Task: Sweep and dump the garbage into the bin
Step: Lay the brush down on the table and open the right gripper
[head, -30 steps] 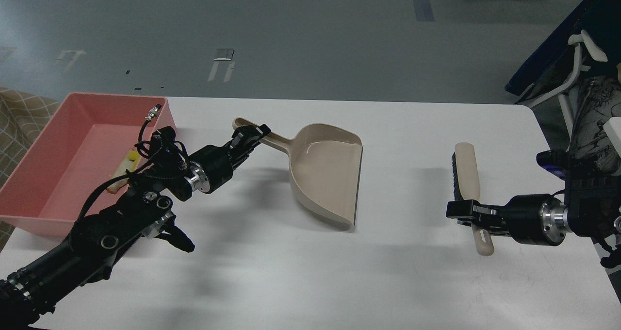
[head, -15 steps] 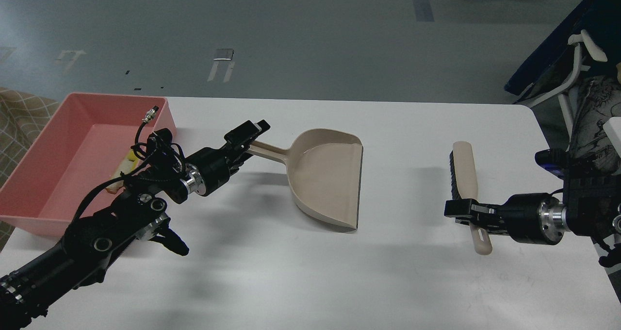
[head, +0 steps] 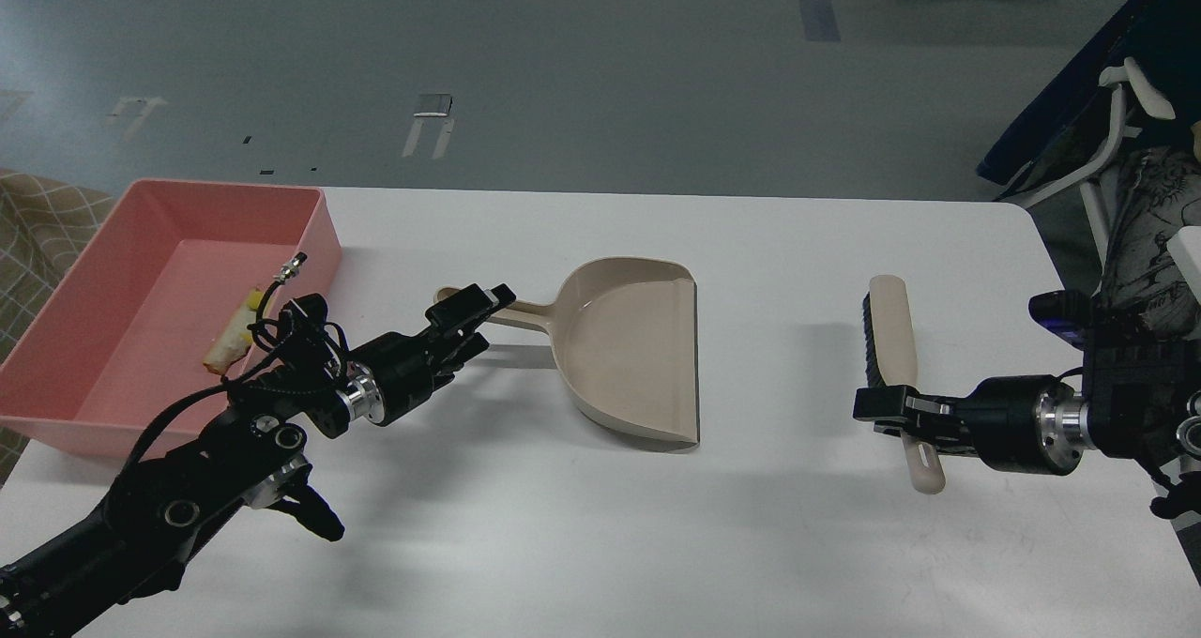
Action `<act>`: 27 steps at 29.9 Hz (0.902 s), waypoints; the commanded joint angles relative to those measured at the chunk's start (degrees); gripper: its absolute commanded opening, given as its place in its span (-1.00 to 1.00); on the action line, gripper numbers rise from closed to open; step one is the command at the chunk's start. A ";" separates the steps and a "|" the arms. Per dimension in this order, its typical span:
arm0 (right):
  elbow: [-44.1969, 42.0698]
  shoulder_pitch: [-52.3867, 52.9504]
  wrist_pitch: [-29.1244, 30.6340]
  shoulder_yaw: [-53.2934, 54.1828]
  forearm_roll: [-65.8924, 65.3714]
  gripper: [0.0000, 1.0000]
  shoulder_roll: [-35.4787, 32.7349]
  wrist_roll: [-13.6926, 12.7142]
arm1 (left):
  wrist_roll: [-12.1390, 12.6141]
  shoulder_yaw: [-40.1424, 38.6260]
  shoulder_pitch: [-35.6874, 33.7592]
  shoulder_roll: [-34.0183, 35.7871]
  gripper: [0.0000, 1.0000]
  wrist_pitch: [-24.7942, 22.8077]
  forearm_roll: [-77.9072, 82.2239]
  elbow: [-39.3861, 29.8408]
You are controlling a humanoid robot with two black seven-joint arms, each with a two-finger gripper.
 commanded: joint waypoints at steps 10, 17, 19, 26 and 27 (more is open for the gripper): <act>-0.68 -2.57 -1.33 0.83 -0.13 -1.00 0.25 0.66 | -0.61 -0.47 0.92 1.46 0.95 -0.41 -0.08 -2.10; -0.94 -3.45 -2.65 1.01 -0.31 -1.00 0.25 0.66 | -1.14 -0.64 0.92 1.46 0.95 -0.41 -0.08 -2.19; -1.20 -3.72 -2.83 1.01 -0.75 -1.00 0.25 0.66 | -1.40 -0.64 0.92 1.46 0.95 -0.49 -0.08 -2.19; -2.61 -4.77 -4.59 1.18 -0.84 -0.88 1.48 0.66 | -1.40 -0.64 0.83 1.38 0.95 -0.41 -0.08 -2.19; -2.78 -4.86 -4.76 1.19 -0.92 -0.82 1.74 0.66 | -1.40 -0.64 0.83 1.38 0.96 -0.41 -0.08 -2.19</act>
